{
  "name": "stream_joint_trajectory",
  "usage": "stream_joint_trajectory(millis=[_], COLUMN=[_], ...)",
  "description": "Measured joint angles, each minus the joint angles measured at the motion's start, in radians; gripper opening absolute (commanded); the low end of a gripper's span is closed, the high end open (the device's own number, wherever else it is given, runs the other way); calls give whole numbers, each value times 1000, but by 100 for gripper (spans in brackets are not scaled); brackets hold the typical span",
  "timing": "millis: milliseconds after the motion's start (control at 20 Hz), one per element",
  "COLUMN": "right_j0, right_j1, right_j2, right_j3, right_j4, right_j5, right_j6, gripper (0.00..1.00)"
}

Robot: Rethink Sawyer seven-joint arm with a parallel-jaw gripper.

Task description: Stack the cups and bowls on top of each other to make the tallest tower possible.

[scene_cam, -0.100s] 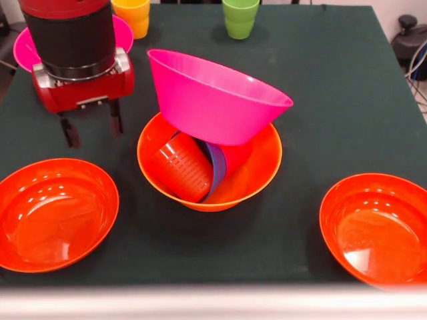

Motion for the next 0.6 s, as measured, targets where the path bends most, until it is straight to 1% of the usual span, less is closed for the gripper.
stream_joint_trajectory(millis=[350,600], right_j0=[13,33], right_j1=[-50,-82], right_j2=[0,0], right_j3=[50,91], right_j4=[6,33], right_j5=[13,13], right_j6=[-2,-2], gripper=[100,100])
